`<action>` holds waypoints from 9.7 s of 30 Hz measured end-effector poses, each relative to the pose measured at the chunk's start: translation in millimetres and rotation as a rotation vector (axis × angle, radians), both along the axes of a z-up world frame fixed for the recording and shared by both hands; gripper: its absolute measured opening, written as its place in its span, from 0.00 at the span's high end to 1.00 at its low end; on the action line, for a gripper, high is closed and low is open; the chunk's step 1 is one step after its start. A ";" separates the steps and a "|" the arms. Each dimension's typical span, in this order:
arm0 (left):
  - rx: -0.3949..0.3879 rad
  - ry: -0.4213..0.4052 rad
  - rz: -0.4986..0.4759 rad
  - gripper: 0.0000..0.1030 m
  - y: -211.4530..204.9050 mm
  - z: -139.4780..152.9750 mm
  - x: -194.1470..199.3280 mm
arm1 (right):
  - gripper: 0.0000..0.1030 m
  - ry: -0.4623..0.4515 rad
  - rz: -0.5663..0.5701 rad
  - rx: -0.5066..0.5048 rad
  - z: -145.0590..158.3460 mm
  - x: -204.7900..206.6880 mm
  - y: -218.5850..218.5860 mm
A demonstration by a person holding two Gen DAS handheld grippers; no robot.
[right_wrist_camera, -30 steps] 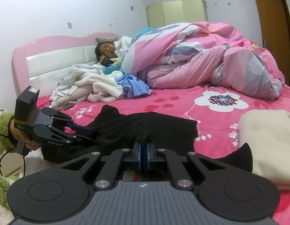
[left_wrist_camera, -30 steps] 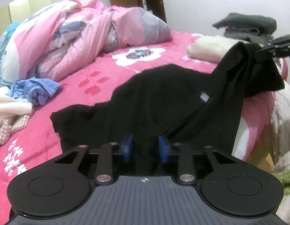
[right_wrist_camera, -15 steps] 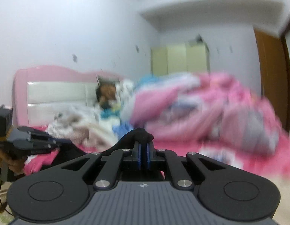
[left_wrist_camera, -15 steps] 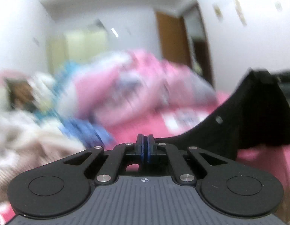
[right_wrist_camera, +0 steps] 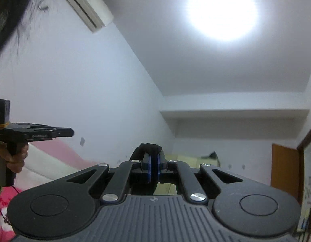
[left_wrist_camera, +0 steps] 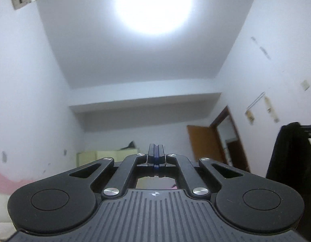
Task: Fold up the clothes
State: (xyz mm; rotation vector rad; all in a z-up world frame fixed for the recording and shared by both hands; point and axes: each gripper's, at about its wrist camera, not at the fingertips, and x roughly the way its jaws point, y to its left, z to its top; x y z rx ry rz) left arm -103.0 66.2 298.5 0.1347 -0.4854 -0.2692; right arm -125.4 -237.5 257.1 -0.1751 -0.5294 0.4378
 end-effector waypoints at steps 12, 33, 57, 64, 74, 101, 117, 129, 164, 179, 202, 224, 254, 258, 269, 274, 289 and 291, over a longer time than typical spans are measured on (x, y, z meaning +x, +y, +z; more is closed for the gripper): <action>0.020 0.726 -0.281 0.64 -24.5 -199.5 68.7 | 0.94 0.361 -0.114 -0.059 -99.3 16.1 -18.9; 0.464 0.813 -0.616 0.49 -135.8 -313.9 69.9 | 0.94 0.473 -0.309 0.022 -116.8 -16.9 -62.9; 0.006 0.307 -0.072 0.99 -29.6 -157.2 39.0 | 0.94 0.194 -0.251 0.098 -77.6 -38.4 -64.7; 0.000 0.067 0.026 0.99 -2.4 -78.9 14.6 | 0.94 0.033 -0.166 0.092 -39.6 -35.9 -46.9; 0.064 -0.023 0.080 0.99 -10.4 -27.8 51.0 | 0.94 -0.067 -0.140 0.101 8.6 4.9 -42.0; 0.265 0.530 0.251 0.99 -78.3 -151.0 378.7 | 0.94 0.506 -0.298 0.039 -94.8 394.8 -51.1; 0.289 1.227 0.285 0.69 -52.9 -336.1 528.5 | 0.70 1.272 -0.363 -0.051 -335.0 576.7 -33.8; -0.271 1.463 0.138 0.33 45.5 -246.7 485.5 | 0.16 1.402 -0.369 0.069 -245.3 534.9 -55.6; -0.020 1.159 0.010 0.55 67.2 -315.5 128.6 | 0.96 1.219 0.173 -0.405 -294.5 202.8 177.2; 0.448 0.938 -0.110 0.47 -4.9 -342.2 141.1 | 0.95 1.617 0.283 0.344 -337.6 254.5 67.0; -0.330 1.517 0.005 1.00 143.1 -347.7 106.3 | 0.86 1.617 0.484 0.000 -338.6 203.2 142.8; -0.339 1.400 -0.056 0.72 120.4 -347.8 134.4 | 0.54 1.477 -0.112 0.631 -293.2 127.0 -105.3; -0.266 1.407 -0.052 0.74 101.4 -338.6 132.0 | 0.95 1.454 -0.152 0.787 -310.4 85.9 -164.3; -0.334 1.424 -0.082 0.73 108.4 -343.9 130.9 | 0.95 1.444 -0.144 0.797 -313.6 85.5 -165.4; -0.406 1.432 -0.110 0.96 106.1 -347.1 127.3 | 0.95 1.427 -0.157 0.816 -309.6 88.7 -175.0; -0.737 1.435 -0.281 0.99 138.1 -320.6 132.0 | 0.95 1.334 -0.051 0.848 -264.4 99.4 -182.6; -0.706 1.458 -0.269 0.99 156.7 -286.2 115.8 | 0.97 1.361 -0.058 0.847 -243.5 81.5 -188.7; -0.679 1.508 -0.211 0.99 157.3 -302.4 113.3 | 0.97 1.417 -0.086 0.882 -267.4 71.0 -188.9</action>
